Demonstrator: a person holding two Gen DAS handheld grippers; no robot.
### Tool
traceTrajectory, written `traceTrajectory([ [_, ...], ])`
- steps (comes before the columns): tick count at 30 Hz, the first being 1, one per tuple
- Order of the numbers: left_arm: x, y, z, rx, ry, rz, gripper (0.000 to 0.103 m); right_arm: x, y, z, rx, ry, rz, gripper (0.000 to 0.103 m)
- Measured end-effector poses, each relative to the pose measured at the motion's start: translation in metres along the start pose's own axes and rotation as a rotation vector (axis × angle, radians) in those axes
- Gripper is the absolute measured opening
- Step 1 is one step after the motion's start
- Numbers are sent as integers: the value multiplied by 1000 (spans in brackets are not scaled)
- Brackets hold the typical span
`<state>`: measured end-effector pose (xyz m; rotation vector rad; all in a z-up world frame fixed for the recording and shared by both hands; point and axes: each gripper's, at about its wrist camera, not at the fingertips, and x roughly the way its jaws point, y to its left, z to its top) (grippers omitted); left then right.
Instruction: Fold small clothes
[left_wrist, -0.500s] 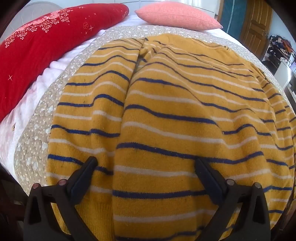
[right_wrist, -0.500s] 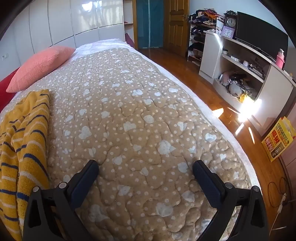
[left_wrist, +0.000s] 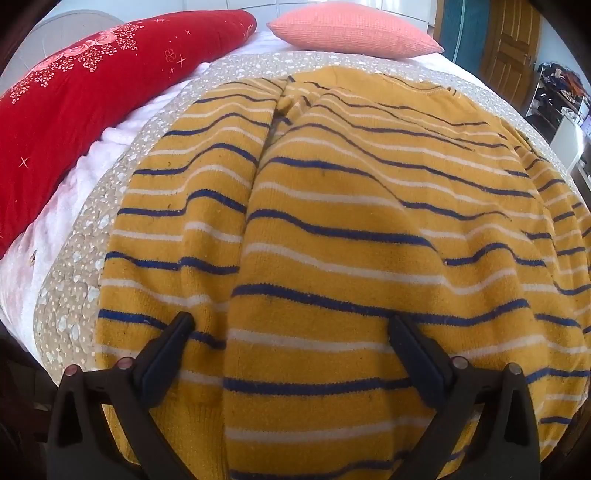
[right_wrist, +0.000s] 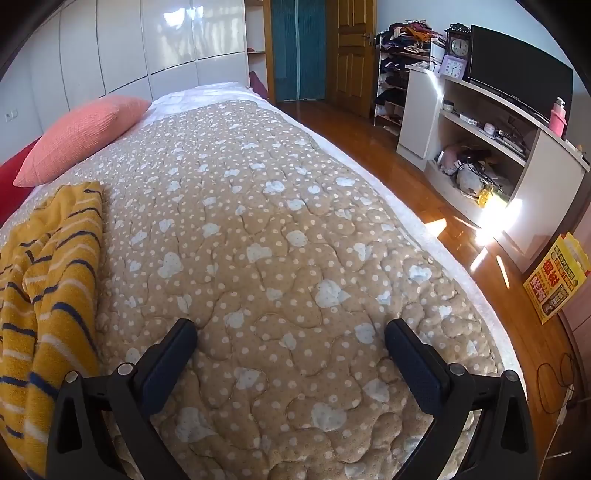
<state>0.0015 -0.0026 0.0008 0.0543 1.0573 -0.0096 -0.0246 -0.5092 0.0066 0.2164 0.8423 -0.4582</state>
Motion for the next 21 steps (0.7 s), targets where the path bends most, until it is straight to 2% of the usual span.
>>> traceTrajectory([
  [9,2,-1,-3,-4,-15,9,103,-1,-3,-2,1,-5,3,103],
  [16,-1,-1,-7,4,-55,12,103,-2,0,-3,-4,3,-5,103],
  [18,-4,-2,-6,5,-53,12,103,-2,-5,1,8,33,34,103],
  [21,-18,2,-7,-21,-62,-14,103,-11,-24,5,37,78,206,103],
])
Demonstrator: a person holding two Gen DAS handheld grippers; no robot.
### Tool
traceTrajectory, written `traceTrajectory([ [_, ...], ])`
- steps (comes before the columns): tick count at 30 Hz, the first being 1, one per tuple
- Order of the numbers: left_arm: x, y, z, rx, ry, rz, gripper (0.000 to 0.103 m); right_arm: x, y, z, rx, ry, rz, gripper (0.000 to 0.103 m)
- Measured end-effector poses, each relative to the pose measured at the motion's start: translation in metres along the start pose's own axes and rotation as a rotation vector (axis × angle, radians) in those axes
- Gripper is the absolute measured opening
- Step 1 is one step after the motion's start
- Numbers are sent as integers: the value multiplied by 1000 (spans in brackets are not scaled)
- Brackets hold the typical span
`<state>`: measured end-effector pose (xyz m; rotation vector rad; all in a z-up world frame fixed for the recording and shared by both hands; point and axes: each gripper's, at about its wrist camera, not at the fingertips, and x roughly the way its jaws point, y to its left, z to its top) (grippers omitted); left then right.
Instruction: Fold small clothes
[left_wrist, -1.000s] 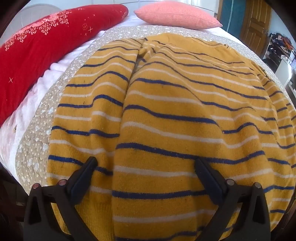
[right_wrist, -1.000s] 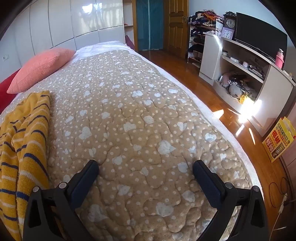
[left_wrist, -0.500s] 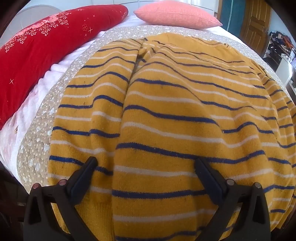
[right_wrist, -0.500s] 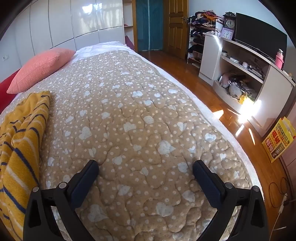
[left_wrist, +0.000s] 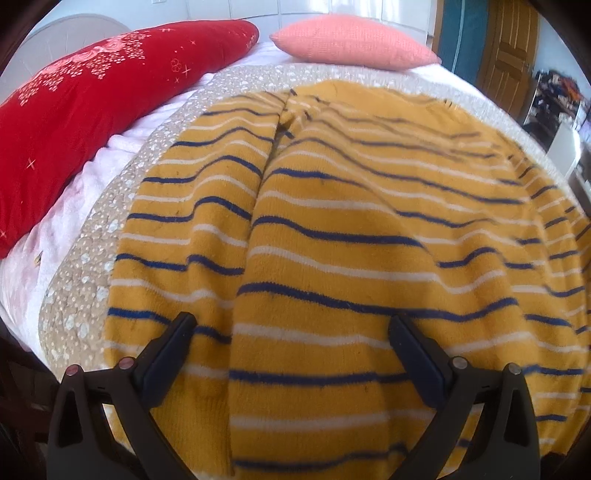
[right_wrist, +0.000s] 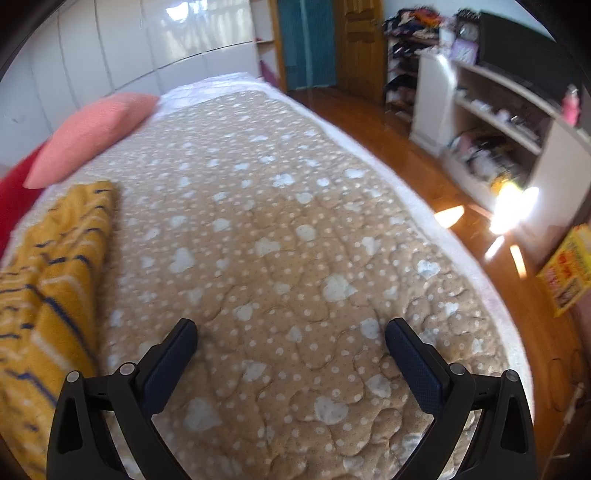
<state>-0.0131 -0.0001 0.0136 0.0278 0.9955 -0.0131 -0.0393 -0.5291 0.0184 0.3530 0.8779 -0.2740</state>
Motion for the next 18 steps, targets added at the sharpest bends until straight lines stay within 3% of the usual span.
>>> traceTrajectory([
  [3,-28,8,-1,-16,-78,-18,103,-33,-23,-11,117,-15,106,100],
  [7,-67,25,0,-36,-195,-4,103,-109,-43,-39,239,-164,106,98],
  [14,-130,33,1,-63,-381,-15,103,-290,6,-44,56,-552,145,101],
  [16,-141,32,-1,-56,-419,-22,103,-327,23,-43,1,-643,238,103],
  [18,-147,28,-4,-33,-438,-27,103,-347,31,-38,10,-679,415,103],
])
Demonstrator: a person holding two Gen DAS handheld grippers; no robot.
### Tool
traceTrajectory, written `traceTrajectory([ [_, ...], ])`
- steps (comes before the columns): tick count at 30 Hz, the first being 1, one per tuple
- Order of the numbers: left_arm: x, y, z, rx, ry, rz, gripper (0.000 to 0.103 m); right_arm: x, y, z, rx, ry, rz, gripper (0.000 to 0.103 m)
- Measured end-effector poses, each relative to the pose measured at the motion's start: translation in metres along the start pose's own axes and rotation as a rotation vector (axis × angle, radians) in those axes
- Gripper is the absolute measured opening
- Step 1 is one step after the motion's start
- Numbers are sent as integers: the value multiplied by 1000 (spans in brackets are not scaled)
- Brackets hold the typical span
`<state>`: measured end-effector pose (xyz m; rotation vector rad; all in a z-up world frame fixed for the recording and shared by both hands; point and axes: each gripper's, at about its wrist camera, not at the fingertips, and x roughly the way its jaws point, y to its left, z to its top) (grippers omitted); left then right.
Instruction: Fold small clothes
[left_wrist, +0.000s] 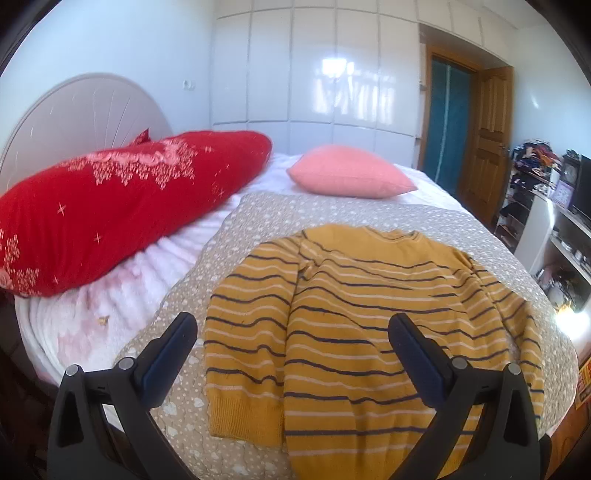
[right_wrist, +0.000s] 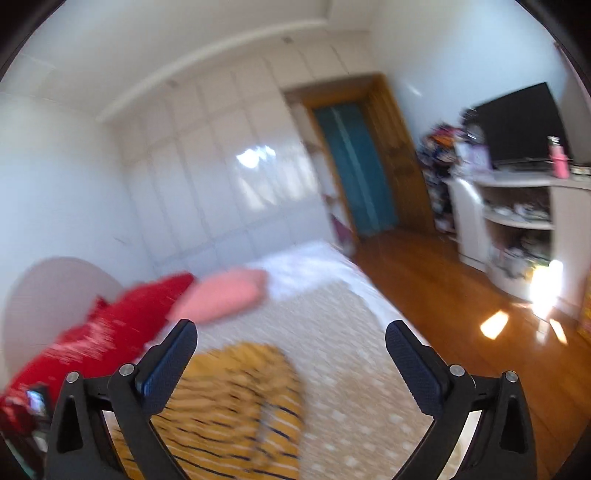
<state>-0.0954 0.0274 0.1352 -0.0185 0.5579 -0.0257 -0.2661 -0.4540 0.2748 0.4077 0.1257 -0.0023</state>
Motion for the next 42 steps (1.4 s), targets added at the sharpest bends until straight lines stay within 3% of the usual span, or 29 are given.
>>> traceTrajectory([
  [2,-2,-3,-3,30,-1,-2,103,15,8,3,97,85,134,103],
  [3,-1,-6,-7,45,6,2,103,27,15,-1,92,127,136,103],
  [6,5,-6,-15,71,40,16,103,81,60,-36,-126,269,-2,103],
  [12,20,5,-29,50,124,17,103,204,109,-154,-224,629,39,103],
  [16,36,13,-39,22,196,5,103,249,115,-224,-331,742,-17,101],
  [21,55,21,-50,6,264,10,103,287,110,-277,-399,858,-95,100],
  [28,78,27,-57,-16,318,8,103,290,98,-289,-362,849,-92,103],
  [38,101,21,-73,-13,396,-6,103,284,102,-294,-352,781,-113,103],
  [42,108,15,-80,22,409,20,103,278,103,-297,-373,740,-107,103],
])
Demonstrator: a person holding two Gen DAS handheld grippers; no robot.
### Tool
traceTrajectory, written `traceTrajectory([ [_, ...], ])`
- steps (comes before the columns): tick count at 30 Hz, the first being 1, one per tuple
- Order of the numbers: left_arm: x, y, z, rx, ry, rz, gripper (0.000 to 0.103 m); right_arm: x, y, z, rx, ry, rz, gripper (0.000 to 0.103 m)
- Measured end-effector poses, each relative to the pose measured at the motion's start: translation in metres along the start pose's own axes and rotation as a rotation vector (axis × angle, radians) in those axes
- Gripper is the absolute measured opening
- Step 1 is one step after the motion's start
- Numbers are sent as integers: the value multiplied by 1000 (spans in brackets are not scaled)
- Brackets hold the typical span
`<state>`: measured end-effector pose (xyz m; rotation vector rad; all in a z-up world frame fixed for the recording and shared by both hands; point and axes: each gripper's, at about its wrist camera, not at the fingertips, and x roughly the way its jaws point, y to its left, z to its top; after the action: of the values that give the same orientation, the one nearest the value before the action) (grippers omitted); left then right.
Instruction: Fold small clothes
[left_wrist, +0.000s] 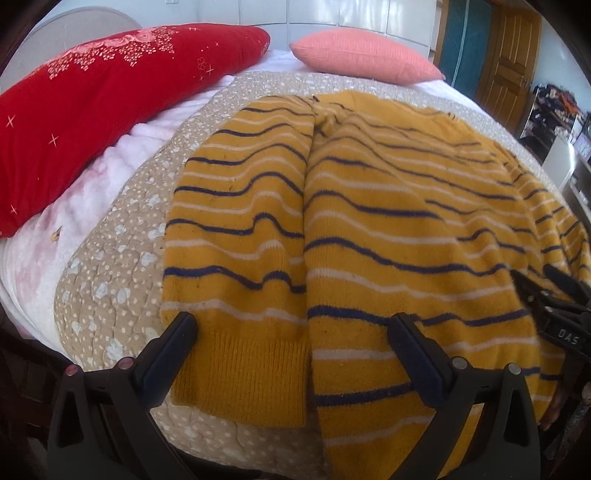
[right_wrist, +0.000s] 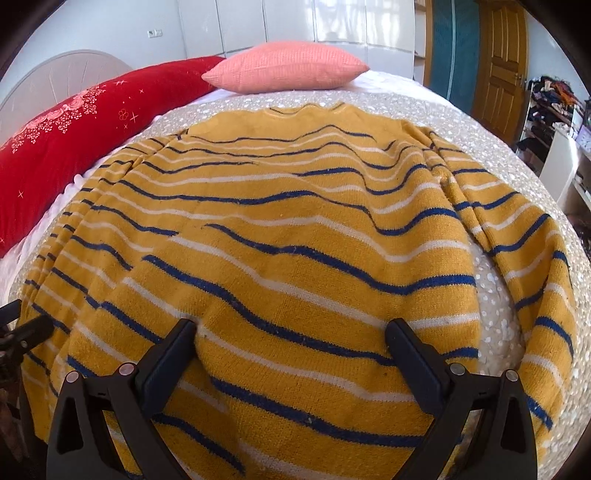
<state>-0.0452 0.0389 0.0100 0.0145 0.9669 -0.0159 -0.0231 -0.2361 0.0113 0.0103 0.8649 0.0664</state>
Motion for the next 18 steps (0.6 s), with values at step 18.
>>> traceTrajectory([
  [18,9,-10,-3,36,-3,73,103,-3,3,-7,-8,-63,-21,103],
])
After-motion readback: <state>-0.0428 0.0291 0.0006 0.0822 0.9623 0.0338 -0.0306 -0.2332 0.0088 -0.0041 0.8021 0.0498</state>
